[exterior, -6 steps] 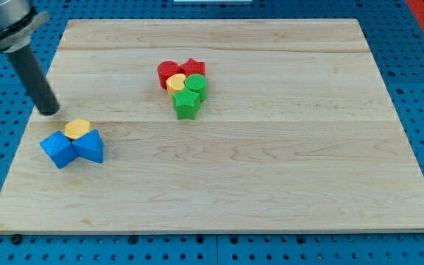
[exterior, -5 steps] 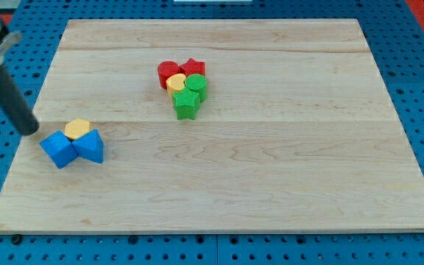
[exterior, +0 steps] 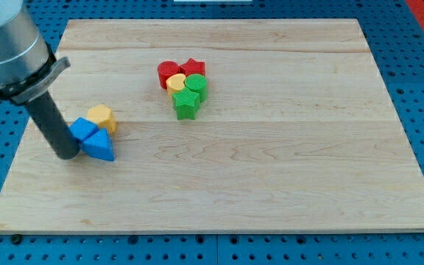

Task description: Move the blue cube along with yellow hexagon to the red circle

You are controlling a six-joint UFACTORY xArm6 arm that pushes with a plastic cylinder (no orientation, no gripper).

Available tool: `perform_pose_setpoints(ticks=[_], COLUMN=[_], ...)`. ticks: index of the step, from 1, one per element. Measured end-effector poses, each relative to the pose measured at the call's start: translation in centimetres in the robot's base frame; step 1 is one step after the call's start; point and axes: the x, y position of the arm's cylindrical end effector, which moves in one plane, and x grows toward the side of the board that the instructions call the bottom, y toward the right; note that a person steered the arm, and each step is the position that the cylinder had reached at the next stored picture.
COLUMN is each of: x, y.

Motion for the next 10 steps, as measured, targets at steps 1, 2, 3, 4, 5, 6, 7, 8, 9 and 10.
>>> perform_pose_setpoints(ticks=[1, 2, 3, 4, 5, 6, 7, 8, 9, 10], x=[-2.4, -3.2, -3.8, -5.3, -6.0, -6.7, -7.4, -7.7, -8.0, -8.0], y=[0.1, 1.6, 2.5, 2.6, 4.0, 5.4, 7.0, 8.4, 9.7, 9.4])
